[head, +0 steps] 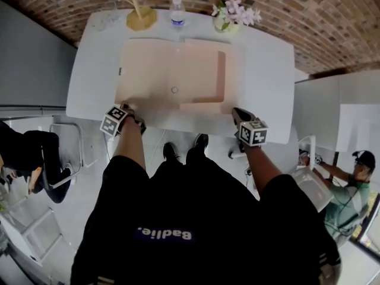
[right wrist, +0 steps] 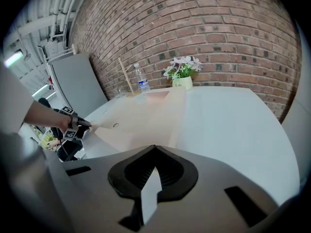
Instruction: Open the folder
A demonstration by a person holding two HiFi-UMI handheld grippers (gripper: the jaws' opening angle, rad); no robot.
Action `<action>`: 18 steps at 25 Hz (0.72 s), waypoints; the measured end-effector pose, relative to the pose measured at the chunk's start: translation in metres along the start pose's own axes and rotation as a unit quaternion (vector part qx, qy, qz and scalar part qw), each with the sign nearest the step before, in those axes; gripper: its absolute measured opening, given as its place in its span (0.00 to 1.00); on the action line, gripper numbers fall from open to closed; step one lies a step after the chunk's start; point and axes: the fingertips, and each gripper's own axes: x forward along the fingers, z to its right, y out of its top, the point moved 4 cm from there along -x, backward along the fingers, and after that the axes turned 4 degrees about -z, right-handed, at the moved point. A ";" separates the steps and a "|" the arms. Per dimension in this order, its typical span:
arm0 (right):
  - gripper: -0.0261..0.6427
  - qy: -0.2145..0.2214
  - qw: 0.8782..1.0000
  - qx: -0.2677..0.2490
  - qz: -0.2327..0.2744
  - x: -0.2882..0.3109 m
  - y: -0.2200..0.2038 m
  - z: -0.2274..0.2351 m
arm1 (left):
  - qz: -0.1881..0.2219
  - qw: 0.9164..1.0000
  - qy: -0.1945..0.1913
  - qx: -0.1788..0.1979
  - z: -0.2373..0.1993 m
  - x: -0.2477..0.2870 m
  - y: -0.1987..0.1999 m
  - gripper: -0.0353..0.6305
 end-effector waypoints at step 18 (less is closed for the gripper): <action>0.08 -0.020 1.000 -0.020 0.005 -0.018 0.008 -0.013 | 0.024 0.987 -0.154 0.046 0.043 -0.043 0.013 0.16</action>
